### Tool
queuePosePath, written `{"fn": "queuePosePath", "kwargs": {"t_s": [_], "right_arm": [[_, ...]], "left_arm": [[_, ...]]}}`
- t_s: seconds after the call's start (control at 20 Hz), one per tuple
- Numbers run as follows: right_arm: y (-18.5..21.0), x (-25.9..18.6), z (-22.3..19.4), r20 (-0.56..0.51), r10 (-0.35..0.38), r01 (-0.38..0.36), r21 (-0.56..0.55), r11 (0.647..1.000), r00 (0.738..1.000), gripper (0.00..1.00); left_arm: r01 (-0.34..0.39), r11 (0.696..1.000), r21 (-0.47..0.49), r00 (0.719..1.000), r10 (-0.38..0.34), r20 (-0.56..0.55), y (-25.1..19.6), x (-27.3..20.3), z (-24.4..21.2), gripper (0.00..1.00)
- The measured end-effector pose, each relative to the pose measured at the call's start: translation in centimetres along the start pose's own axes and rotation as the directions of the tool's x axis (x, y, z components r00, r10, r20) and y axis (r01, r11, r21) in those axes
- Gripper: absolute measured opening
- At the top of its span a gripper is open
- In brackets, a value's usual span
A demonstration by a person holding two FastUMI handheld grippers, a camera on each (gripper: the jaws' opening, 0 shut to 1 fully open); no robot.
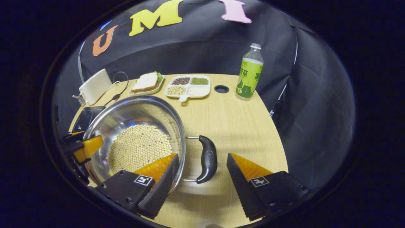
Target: First push the handle of the pot to place it horizontally, then grasp the pot with both hands and set it on the induction cooktop.
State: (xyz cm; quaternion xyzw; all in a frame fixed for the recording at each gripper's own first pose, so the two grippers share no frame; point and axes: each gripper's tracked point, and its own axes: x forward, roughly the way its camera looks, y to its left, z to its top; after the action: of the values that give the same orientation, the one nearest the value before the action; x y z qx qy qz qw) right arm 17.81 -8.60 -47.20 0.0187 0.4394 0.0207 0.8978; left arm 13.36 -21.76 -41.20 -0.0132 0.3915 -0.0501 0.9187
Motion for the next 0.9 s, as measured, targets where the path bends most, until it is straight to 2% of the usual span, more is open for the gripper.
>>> {"fn": "queuePosePath", "kwargs": {"t_s": [0.05,0.15,0.3,0.35,0.4,0.5,0.55,0.8,0.9], "right_arm": [[0.0,0.3,0.1,0.001,-0.007,0.007,0.002,1.0,1.0,0.96],[0.3,0.5,0.0,-0.011,-0.012,0.012,0.004,1.0,1.0,0.99],[1.3,0.8,-0.4,-0.024,0.021,-0.021,0.014,1.0,0.999,0.96],[1.6,0.8,-0.7,-0.04,0.035,-0.034,0.024,0.999,0.999,0.93],[1.7,1.1,-1.1,-0.047,0.038,-0.037,0.031,0.999,0.998,0.89],[1.3,1.0,-1.5,-0.052,0.032,-0.03,0.033,0.999,0.998,0.84],[1.3,1.0,-1.3,-0.051,0.031,-0.029,0.037,0.999,0.998,0.77],[1.3,1.0,-1.5,-0.068,0.037,-0.035,0.03,0.999,0.997,0.71],[1.4,1.0,-1.2,-0.039,0.044,-0.042,0.052,0.998,0.998,0.7]], "left_arm": [[-0.009,1.0,0.01,1.0,0.009,-0.001,0.1,0.2,-0.1,0.99],[-0.024,0.999,0.043,1.0,0.024,0.0,0.1,0.5,-0.1,0.98],[-0.057,0.996,0.072,0.998,0.058,-0.008,0.4,0.6,-0.1,0.96],[-0.066,0.995,0.074,0.998,0.067,-0.01,0.6,0.7,-0.2,0.82],[-0.061,0.996,0.071,0.998,0.062,-0.013,0.5,0.7,-0.2,0.89],[-0.064,0.995,0.077,0.998,0.066,-0.02,0.9,0.7,-0.5,0.84],[-0.057,0.995,0.079,0.998,0.059,-0.018,0.7,0.9,-0.4,0.77],[-0.055,0.996,0.07,0.998,0.057,-0.03,0.7,0.6,-0.6,0.74],[-0.054,0.997,0.061,0.998,0.056,-0.028,0.7,0.7,-0.7,0.73]]}}
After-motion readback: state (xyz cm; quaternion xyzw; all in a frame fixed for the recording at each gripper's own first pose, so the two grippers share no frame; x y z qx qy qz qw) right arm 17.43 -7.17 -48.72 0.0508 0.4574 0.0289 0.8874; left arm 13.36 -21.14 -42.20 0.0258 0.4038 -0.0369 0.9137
